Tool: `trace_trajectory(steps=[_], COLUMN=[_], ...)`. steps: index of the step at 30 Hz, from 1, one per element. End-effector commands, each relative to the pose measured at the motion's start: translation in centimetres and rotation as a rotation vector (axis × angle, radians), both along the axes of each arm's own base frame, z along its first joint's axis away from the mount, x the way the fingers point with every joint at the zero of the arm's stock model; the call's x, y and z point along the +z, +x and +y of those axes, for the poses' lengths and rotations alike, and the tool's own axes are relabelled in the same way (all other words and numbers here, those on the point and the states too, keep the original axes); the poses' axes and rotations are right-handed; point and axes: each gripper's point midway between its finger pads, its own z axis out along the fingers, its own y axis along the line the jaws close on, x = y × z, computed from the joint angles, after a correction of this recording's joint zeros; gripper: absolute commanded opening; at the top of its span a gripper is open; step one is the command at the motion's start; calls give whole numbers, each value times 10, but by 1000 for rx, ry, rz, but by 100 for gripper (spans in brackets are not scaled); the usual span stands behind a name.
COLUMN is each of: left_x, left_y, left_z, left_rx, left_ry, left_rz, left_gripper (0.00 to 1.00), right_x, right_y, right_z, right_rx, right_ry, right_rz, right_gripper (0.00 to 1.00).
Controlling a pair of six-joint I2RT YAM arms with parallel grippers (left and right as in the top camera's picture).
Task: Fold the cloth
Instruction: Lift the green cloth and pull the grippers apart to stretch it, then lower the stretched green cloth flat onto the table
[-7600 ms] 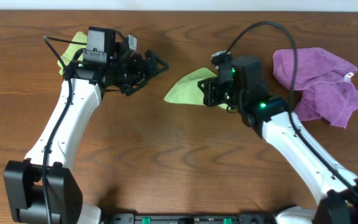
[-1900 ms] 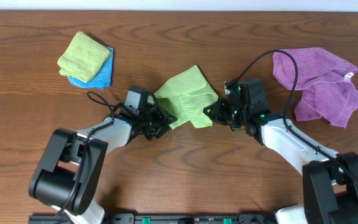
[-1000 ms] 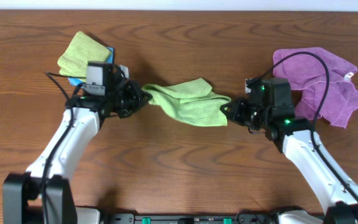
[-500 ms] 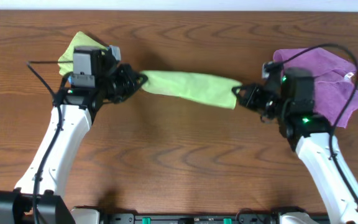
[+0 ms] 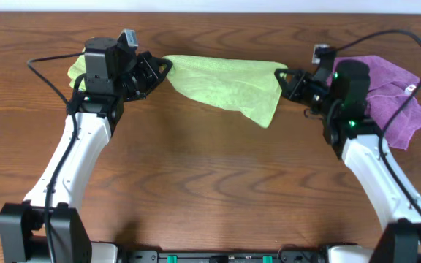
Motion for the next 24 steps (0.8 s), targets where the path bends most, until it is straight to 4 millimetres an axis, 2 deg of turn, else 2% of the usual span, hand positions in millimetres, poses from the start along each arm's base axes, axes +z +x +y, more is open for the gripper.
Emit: trace_trajectory(steps=[1,5,8,9,15,19,24], left_x=[21,31,23,11,-25,-45,-61], left_y=[10,8,-3,-14,-56,-92,-129], left_z=[3,0,-2,-1,2,0,-5], left_rx=[13,-30,-67,-93,-159,-232,-308], left_ry=[4,-28,-22,13,83,125,172], left_rz=[-55,-66,-21,24,214,347,474], left_gripper=[6,6,6,6,6,6,6], right_x=[24,34,28,18,-35,-60,-82], right_y=[15,17,8,-1,-44,-74,-109], right_z=[-3,-3,3,7,4,-2,-11], right_rx=[-13,0,46,76,120,164,212], right_ry=[-8,-14,2,5,-60,-140,-229], right_rz=[-61,-67,-10,44,308,428,563], right_gripper=[1,1,1,1,1,1,1])
